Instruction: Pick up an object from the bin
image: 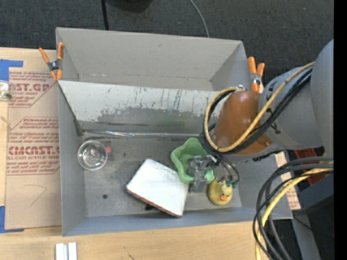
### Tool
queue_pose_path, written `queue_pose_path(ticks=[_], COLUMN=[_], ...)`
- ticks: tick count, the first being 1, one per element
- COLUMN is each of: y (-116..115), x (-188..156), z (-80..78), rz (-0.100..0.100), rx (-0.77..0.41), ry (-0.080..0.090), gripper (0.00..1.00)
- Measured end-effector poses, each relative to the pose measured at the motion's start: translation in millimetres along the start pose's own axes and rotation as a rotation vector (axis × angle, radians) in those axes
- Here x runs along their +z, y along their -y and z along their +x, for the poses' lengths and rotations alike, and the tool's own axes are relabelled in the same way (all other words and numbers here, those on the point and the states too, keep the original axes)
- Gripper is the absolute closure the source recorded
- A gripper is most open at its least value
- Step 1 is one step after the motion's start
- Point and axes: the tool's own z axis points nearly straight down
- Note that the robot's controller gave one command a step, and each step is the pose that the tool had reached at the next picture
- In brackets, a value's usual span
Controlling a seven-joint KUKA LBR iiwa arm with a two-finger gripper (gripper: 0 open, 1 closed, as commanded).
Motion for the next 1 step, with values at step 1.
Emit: queue_pose_path(ticks=[1], y=[0.0], x=[0.0], z=[0.0], rz=[0.0], rx=[0.0], ry=[0.0], gripper=[1.0])
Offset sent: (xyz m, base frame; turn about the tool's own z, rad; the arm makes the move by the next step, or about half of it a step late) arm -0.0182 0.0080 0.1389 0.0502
